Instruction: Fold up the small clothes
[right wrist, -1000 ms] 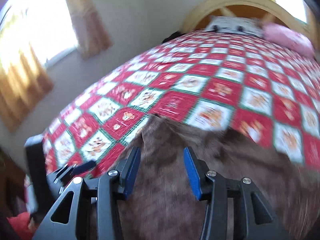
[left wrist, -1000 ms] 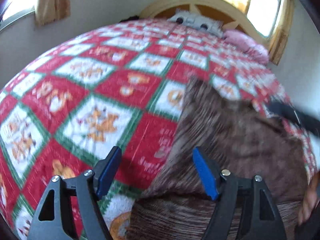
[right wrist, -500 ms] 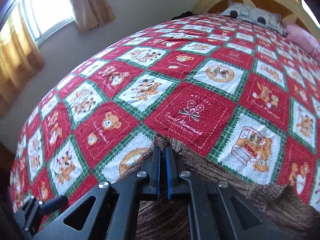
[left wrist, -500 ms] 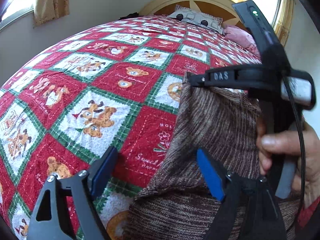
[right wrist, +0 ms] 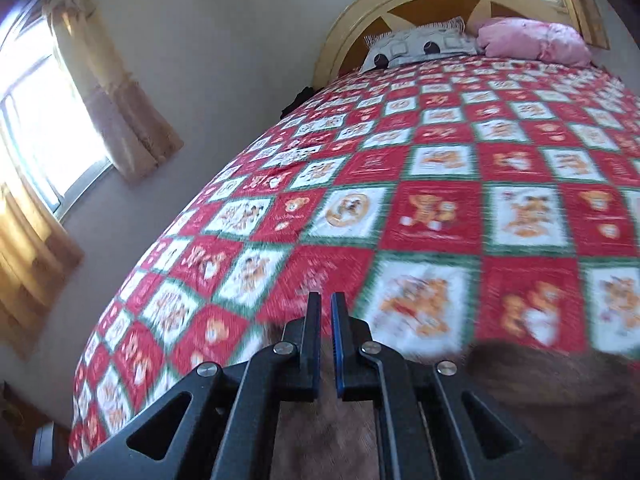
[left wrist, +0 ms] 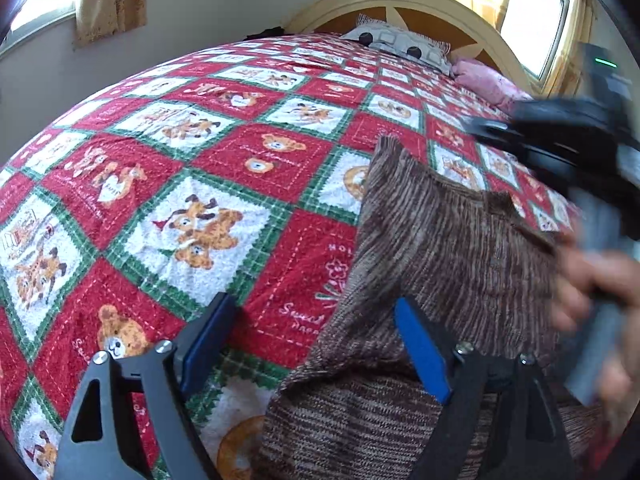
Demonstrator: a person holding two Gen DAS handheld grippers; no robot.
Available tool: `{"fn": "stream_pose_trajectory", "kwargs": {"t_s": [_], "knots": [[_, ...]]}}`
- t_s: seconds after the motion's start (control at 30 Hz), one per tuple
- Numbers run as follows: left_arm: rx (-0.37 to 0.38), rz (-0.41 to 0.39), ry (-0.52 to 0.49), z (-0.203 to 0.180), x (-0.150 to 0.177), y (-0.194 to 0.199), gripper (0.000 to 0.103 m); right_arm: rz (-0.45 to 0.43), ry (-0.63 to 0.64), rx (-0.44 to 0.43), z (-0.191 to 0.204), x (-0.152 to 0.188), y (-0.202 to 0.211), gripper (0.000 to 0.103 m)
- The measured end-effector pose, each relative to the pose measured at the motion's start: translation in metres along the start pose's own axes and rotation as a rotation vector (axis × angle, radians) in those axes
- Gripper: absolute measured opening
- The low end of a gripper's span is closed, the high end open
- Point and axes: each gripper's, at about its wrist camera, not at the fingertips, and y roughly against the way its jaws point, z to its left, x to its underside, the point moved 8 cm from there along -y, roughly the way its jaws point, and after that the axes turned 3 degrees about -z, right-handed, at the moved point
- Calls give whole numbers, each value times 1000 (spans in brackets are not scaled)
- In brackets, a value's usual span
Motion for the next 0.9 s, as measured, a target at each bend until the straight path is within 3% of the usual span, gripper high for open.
{"fn": "stream_pose_trajectory", "kwargs": {"t_s": [0.13, 0.27, 0.37, 0.43, 0.47, 0.53, 0.63, 0.7, 0.73, 0.8, 0.9], "knots": [[8, 1, 1, 1, 0, 0, 88, 82, 81, 14, -15, 52, 62, 5], [15, 15, -24, -5, 0, -3, 96, 153, 68, 125, -56, 103, 102, 5], [4, 31, -59, -11, 2, -6, 102, 198, 1, 122, -77, 129, 113, 5], [-2, 37, -74, -13, 3, -7, 103, 166, -35, 129, -82, 129, 125, 6], [-5, 40, -79, -13, 3, -7, 103, 176, -36, 169, -85, 130, 130, 16], [8, 48, -85, -12, 4, -5, 103, 191, -39, 223, -89, 134, 143, 28], [-11, 62, -129, -12, 8, 6, 103, 131, -31, 214, -80, 127, 170, 28], [-43, 58, -118, -6, 13, 15, 103, 61, -24, 190, -70, 115, 183, 43], [-35, 57, -97, -4, 15, 19, 103, 26, -32, 175, -65, 108, 185, 56], [-1, 74, -48, -1, 22, 25, 103, -14, -30, 117, -53, 95, 174, 57], [-2, 70, -53, 2, 27, 41, 103, 52, -23, 129, -49, 94, 130, 57]]}}
